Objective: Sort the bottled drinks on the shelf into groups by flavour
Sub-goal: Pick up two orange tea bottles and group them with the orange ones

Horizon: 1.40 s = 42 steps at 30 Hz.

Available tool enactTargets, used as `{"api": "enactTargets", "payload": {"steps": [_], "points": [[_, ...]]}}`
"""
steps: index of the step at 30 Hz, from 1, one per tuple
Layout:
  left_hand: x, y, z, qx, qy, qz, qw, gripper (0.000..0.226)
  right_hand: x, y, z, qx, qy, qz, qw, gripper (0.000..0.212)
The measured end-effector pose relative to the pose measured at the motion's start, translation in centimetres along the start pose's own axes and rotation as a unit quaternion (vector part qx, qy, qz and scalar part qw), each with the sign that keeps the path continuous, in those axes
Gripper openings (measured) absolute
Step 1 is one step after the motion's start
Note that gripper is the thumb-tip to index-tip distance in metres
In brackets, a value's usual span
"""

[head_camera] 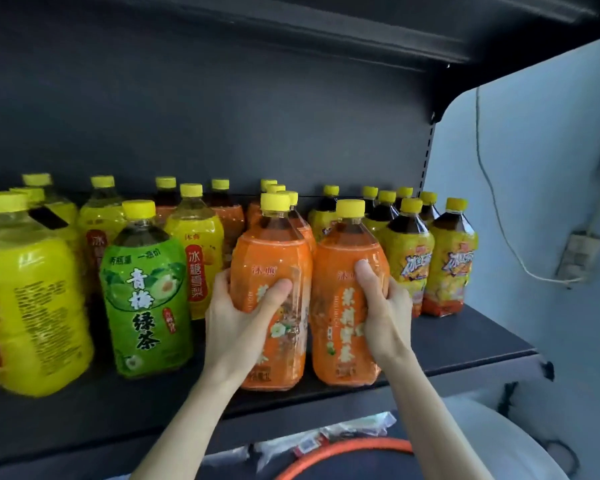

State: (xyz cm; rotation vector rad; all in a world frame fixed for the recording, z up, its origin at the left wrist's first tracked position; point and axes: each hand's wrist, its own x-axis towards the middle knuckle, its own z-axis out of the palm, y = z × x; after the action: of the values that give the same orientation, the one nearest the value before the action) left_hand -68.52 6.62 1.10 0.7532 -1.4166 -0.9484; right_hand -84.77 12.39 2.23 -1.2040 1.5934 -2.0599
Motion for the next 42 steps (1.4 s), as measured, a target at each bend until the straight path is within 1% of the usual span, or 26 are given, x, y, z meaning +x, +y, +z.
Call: {"api": "enactTargets", "payload": {"steps": [3, 8, 10, 13, 17, 19, 20, 23, 25, 30, 34, 38, 40, 41, 42], "points": [[0.1, -0.2, -1.3, 0.016, 0.018, 0.002, 1.000, 0.072, -0.1, 0.3, 1.6, 0.031, -0.026, -0.004, 0.999, 0.063], [0.0, -0.1, -2.7, 0.023, 0.043, -0.016, 0.999, 0.053, -0.5, 1.1, 3.5, 0.055, -0.046, 0.014, 0.997, 0.063], [0.0, -0.3, -2.9, 0.030, 0.047, -0.022, 0.998, 0.055, -0.8, 1.5, 3.8, 0.055, -0.042, 0.018, 0.997, 0.065], [0.1, -0.5, -3.0, 0.044, 0.046, -0.025, 0.998, 0.067, -0.8, 1.4, 4.0, 0.053, -0.042, 0.021, 0.997, 0.064], [0.3, -0.8, -3.3, 0.063, 0.048, -0.022, 0.997, 0.068, -1.0, 1.1, 4.2, 0.055, -0.044, 0.018, 0.997, 0.063], [0.4, -0.8, -3.3, 0.057, 0.044, -0.031, 0.997, 0.062, -1.2, 0.9, 4.2, 0.055, -0.044, 0.019, 0.997, 0.063], [0.5, -0.7, -3.2, 0.049, 0.039, -0.040, 0.997, 0.061, -1.2, 0.9, 4.2, 0.055, -0.044, 0.019, 0.997, 0.063], [0.9, -0.2, -3.2, 0.010, 0.017, -0.084, 0.996, 0.073, -1.4, 0.9, 4.3, 0.055, -0.041, 0.026, 0.997, 0.062], [1.5, 0.0, -3.4, -0.009, -0.002, -0.099, 0.995, 0.076, -1.4, 0.9, 4.3, 0.057, -0.037, 0.026, 0.997, 0.062], [2.8, -0.4, -4.2, -0.026, -0.041, -0.112, 0.992, 0.063, -1.6, 0.7, 4.8, 0.050, -0.028, 0.018, 0.998, 0.058], [4.2, -0.9, -5.4, -0.029, -0.074, -0.114, 0.990, 0.072, -2.1, 0.3, 5.7, 0.048, -0.018, 0.019, 0.999, 0.042], [5.6, -1.7, -6.5, -0.023, -0.091, -0.119, 0.988, 0.078, -2.5, 0.3, 6.4, 0.047, -0.008, 0.017, 0.999, 0.042], [6.2, -1.9, -6.9, -0.025, -0.105, -0.133, 0.985, 0.077, -2.7, 0.4, 6.7, 0.050, -0.005, 0.017, 0.999, 0.037], [6.4, -2.1, -7.0, -0.026, -0.114, -0.143, 0.983, 0.074, -2.7, 0.5, 6.8, 0.049, -0.004, 0.016, 0.999, 0.035], [6.5, -2.1, -7.0, -0.025, -0.123, -0.150, 0.981, 0.066, -2.7, 0.5, 7.0, 0.049, -0.004, 0.016, 0.999, 0.036]]}}
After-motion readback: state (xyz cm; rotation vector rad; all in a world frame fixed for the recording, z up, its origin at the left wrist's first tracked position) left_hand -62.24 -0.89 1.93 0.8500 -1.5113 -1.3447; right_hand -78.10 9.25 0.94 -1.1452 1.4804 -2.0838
